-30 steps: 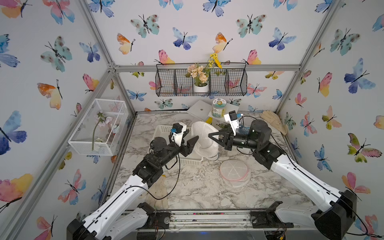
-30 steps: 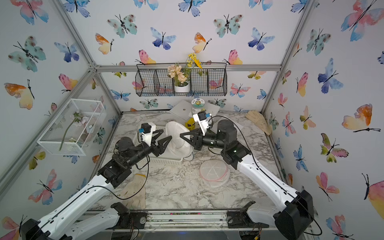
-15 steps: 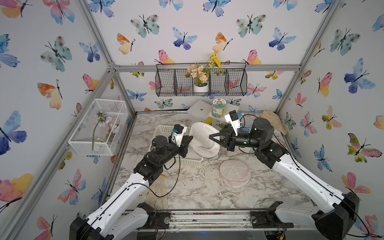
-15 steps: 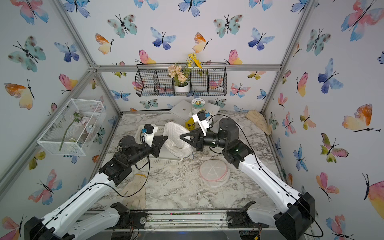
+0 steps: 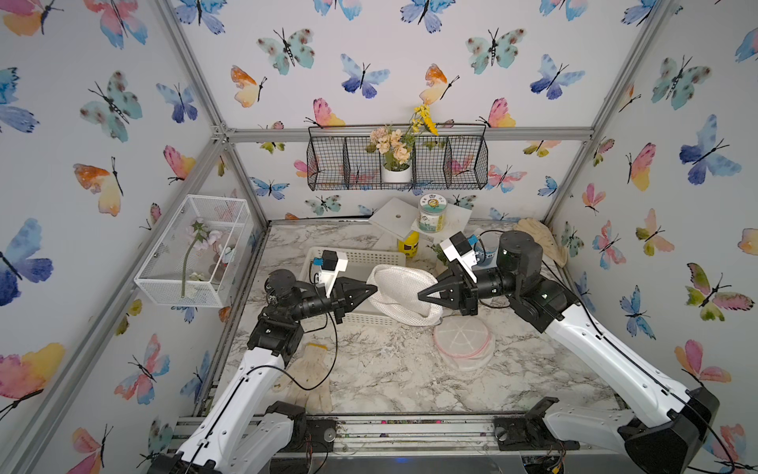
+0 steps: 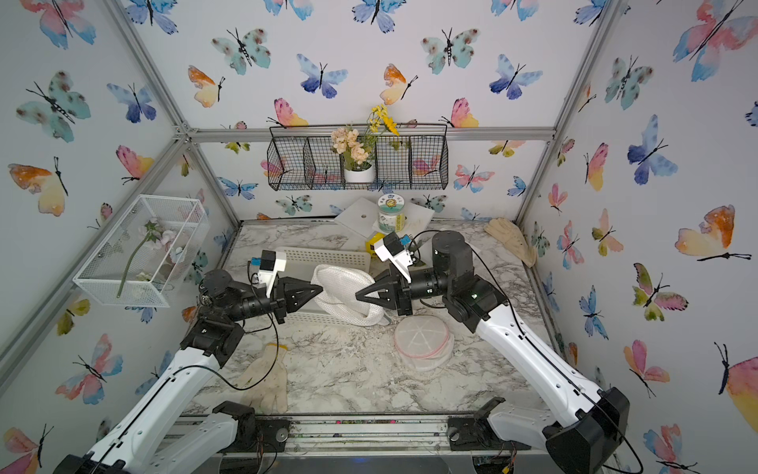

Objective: Turn the laundry bag inside out
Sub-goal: Turn over the laundry bag.

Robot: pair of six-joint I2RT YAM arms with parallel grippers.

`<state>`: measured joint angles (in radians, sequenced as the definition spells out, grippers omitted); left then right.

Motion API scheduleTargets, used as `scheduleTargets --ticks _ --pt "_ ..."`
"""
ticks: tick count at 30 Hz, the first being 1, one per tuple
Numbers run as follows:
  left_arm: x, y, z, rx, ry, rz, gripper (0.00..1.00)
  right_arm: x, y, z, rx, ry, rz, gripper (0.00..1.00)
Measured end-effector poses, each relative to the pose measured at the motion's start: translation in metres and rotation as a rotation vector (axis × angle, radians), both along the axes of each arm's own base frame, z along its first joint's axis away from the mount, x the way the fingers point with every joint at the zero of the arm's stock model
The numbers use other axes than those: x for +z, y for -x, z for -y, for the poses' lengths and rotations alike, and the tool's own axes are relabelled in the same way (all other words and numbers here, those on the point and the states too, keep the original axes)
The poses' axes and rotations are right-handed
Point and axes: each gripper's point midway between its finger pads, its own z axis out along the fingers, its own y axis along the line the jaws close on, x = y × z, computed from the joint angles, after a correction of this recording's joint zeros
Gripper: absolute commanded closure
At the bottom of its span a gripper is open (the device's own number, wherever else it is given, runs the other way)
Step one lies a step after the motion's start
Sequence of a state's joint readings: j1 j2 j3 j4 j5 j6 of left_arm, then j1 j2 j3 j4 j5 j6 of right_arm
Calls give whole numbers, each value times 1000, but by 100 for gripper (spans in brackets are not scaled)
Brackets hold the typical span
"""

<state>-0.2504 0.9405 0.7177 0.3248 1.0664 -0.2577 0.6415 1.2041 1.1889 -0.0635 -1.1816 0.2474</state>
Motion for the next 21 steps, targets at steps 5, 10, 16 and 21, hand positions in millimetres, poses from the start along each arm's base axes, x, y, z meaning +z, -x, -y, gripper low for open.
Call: scheduleTargets --ticks 5,10,16,21 --pt "-17 -13 3 -14 -12 -82 71 8 8 2 54 -28 6 98" --pt "-22 -15 3 -11 -18 -109 52 13 5 1 26 -43 27 98" --pt "-26 -16 -2 49 -46 -111 23 11 -25 0 -191 -64 48 98" --pt "-18 -18 -19 212 -87 -31 15 -4 -51 0 -344 -47 21 98"
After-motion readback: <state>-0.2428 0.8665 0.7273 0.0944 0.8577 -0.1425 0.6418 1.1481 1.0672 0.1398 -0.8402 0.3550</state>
